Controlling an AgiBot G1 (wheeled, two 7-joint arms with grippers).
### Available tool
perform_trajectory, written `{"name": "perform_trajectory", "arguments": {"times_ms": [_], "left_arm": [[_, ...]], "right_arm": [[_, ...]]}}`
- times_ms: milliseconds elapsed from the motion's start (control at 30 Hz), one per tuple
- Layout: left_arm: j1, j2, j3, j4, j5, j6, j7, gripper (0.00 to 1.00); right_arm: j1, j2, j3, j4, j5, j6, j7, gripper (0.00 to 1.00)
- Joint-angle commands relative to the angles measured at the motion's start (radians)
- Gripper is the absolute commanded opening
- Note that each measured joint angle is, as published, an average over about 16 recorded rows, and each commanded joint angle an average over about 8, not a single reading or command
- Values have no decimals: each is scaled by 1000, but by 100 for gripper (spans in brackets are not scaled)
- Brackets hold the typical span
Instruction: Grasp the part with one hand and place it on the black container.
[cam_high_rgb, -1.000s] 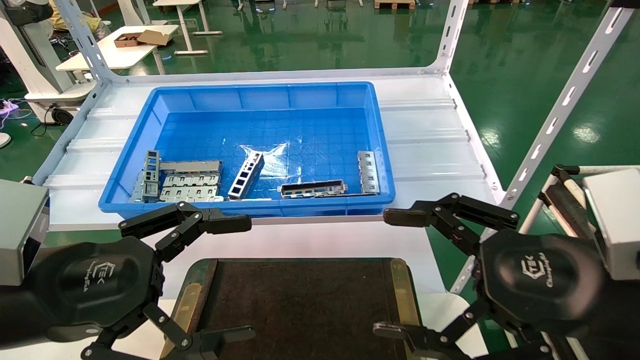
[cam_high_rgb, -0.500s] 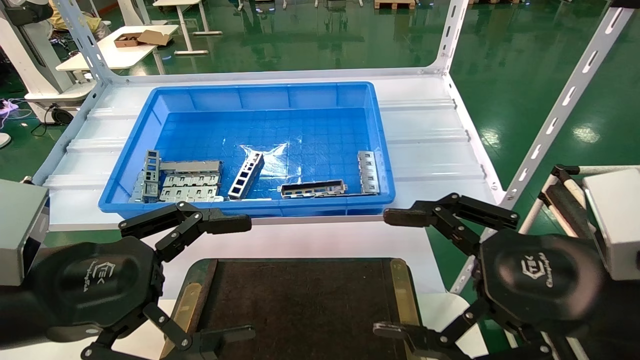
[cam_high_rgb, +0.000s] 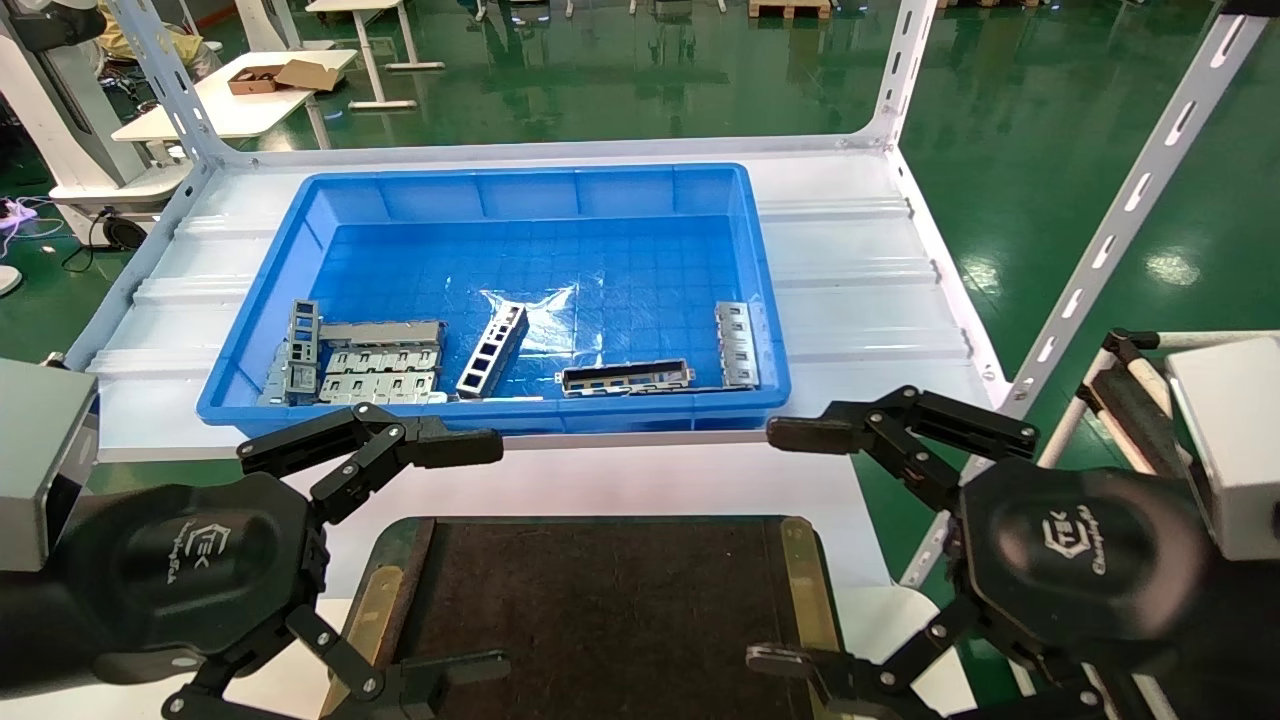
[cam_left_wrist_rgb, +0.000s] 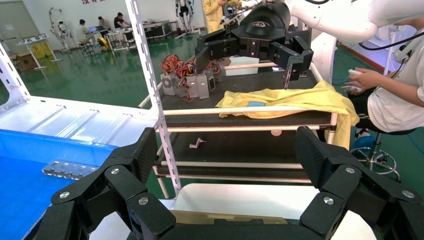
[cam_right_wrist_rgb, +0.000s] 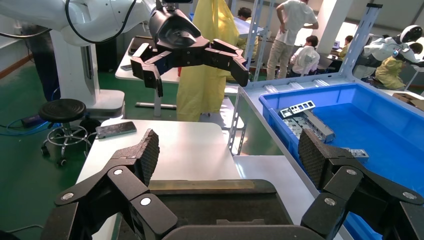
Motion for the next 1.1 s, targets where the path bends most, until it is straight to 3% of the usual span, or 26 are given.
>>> {"name": "perform_trajectory", "arguments": {"times_ms": [33, 367, 600, 1100], "left_arm": [[0, 0, 0, 0, 0, 0, 0, 100], [-13, 13, 8, 1, 28, -38, -8, 100], [-50, 47, 34, 1, 112, -130, -33, 100], [-207, 251, 133, 225, 359, -358, -22, 100]], "right_arm": [[0, 0, 0, 0, 0, 0, 0, 100], [0, 0, 0, -1, 0, 0, 0, 100], [1, 0, -1, -1, 0, 0, 0, 100], [1, 0, -1, -1, 1, 0, -1, 100]]}}
